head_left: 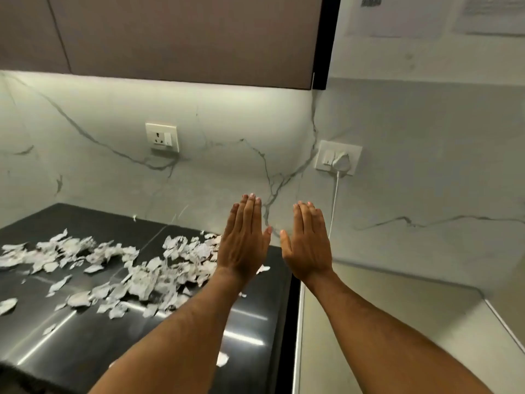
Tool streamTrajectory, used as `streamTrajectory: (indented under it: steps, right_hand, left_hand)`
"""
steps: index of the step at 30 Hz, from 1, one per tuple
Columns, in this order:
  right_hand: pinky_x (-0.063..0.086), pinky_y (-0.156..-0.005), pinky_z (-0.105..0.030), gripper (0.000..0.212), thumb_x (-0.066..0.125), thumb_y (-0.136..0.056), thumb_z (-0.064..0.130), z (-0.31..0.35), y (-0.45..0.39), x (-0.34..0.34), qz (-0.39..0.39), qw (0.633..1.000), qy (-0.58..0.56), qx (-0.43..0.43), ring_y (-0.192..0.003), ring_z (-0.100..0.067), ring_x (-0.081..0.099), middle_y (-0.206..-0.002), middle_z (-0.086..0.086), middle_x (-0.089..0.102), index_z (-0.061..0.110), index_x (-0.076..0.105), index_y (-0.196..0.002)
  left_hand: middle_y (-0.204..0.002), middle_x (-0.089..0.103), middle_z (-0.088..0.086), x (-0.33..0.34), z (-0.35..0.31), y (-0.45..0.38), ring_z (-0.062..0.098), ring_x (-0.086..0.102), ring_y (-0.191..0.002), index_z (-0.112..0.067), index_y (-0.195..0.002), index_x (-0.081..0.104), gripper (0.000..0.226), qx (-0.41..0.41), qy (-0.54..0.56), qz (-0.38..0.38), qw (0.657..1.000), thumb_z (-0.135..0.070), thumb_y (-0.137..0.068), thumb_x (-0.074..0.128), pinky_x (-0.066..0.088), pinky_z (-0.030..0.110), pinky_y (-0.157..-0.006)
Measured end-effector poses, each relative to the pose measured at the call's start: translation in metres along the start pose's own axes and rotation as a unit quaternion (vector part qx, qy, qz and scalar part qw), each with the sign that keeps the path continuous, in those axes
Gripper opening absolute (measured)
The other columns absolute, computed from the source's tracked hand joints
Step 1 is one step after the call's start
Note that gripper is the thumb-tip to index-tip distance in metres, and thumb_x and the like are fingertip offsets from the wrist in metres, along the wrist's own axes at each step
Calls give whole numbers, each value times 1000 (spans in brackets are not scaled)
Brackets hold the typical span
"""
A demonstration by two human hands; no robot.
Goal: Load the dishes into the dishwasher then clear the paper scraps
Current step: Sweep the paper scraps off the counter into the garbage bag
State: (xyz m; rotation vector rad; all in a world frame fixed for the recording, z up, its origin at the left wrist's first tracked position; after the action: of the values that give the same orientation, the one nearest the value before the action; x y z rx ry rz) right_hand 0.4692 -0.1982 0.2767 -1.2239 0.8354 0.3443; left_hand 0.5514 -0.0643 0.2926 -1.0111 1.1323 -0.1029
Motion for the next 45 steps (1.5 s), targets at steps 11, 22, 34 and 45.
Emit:
streamTrajectory:
  steps: [11, 22, 34, 45]
  right_hand:
    - [30, -122, -47, 73, 52, -98, 41, -60, -114, 40, -8, 996, 39, 74, -150, -35, 27, -160, -20, 30, 3, 27, -155]
    - [27, -123, -50, 80, 54, -97, 46, -88, -150, 78, 23, 991, 56, 122, -154, -38, 17, -164, -22, 22, 1, 24, -157]
    - [25, -124, -47, 76, 55, -99, 40, -88, -128, 81, 33, 994, 38, 95, -152, -37, 25, -163, -22, 27, 1, 26, -157]
    - [30, -122, -49, 74, 55, -98, 40, -79, -71, 40, 48, 995, 59, 72, -148, -39, 32, -158, -25, 34, -1, 31, -154]
  left_hand:
    - [-159, 29, 23, 60, 9, -113, 33, 20, -152, 4, -152, 30, 65, 30, 32, -36, 998, -37, -104, 41, 22, 47, -123]
    - [-162, 24, 22, 101, 13, -154, 31, 15, -153, 3, -154, 25, 65, 38, 38, -36, 998, -39, -106, 30, 16, 46, -125]
    - [-161, 24, 23, 113, 12, -131, 32, 16, -153, 4, -154, 24, 65, 45, 27, -19, 998, -39, -106, 29, 19, 46, -125]
    - [-159, 29, 24, 73, -5, -90, 33, 19, -152, 5, -152, 29, 63, 43, 42, -17, 998, -37, -105, 37, 21, 47, -123]
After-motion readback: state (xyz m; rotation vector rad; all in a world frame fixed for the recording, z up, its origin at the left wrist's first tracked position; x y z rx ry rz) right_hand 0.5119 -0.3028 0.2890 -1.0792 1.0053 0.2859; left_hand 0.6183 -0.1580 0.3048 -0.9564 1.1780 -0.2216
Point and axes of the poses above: each hand's wrist, its own y-axis away from the middle knuckle, its own x-axis out of the palm, z = x × y, the point moved 3 cm from there along -y, towards the middle knuckle
